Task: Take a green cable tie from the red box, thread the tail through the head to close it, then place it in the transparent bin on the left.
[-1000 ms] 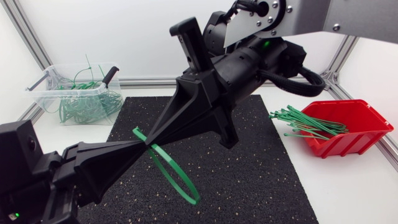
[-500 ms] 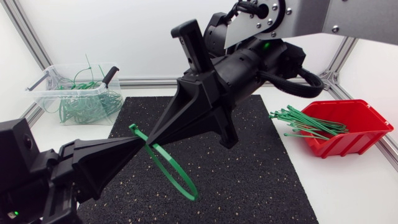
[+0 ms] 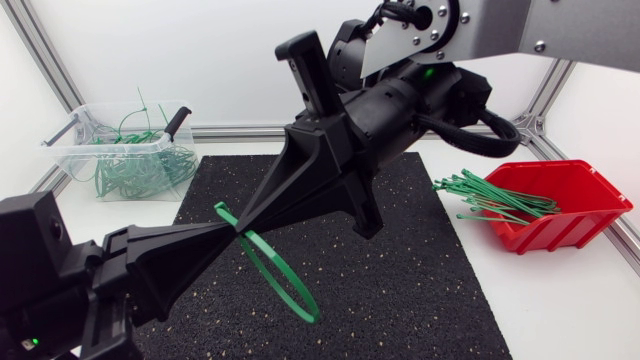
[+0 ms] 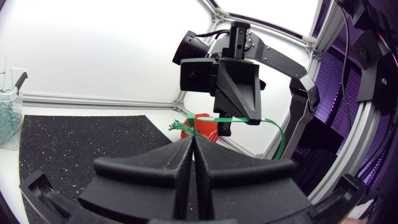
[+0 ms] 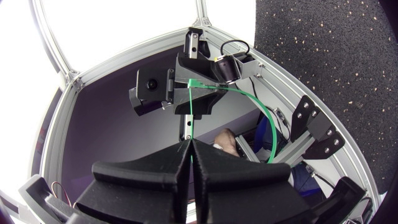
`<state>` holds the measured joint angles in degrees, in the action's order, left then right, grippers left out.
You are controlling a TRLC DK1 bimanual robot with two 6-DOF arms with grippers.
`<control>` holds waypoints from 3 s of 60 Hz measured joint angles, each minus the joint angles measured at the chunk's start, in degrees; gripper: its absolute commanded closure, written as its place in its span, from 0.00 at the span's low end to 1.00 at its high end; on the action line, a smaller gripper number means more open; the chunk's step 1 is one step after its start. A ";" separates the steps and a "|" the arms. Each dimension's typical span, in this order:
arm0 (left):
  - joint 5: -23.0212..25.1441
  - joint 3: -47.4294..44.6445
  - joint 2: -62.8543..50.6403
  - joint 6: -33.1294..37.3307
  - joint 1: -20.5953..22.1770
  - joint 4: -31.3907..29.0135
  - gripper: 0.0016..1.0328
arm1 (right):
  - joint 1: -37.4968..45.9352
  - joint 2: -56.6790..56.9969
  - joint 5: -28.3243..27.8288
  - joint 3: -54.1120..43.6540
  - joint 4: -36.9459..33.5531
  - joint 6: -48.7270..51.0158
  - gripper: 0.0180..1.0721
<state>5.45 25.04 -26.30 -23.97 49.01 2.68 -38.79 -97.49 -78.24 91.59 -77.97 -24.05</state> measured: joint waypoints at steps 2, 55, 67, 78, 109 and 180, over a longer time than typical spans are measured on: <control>-0.24 0.00 0.00 0.00 0.20 0.00 0.97 | 0.00 0.00 0.00 -0.11 0.00 0.00 0.95; -1.84 -0.04 -0.22 0.63 0.42 0.37 0.97 | 0.66 0.59 0.04 -0.59 0.22 0.00 0.95; -4.46 -0.04 -1.42 1.51 0.57 1.57 0.97 | 0.66 1.16 0.26 -0.59 0.81 -0.09 0.95; -4.94 -0.04 -3.93 1.53 0.50 2.82 0.97 | 0.87 1.16 2.47 -0.59 5.20 -2.75 0.95; -4.81 -1.44 -4.39 2.78 -3.17 4.07 0.97 | 6.67 2.23 11.30 -8.07 23.91 -11.26 0.95; 5.27 -6.40 -7.30 5.55 -9.49 10.49 0.97 | 1.68 4.74 5.14 -14.82 28.55 -15.85 0.95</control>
<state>10.72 18.63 -33.61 -18.41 39.53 13.17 -37.10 -92.75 -73.10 76.77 -49.43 -39.90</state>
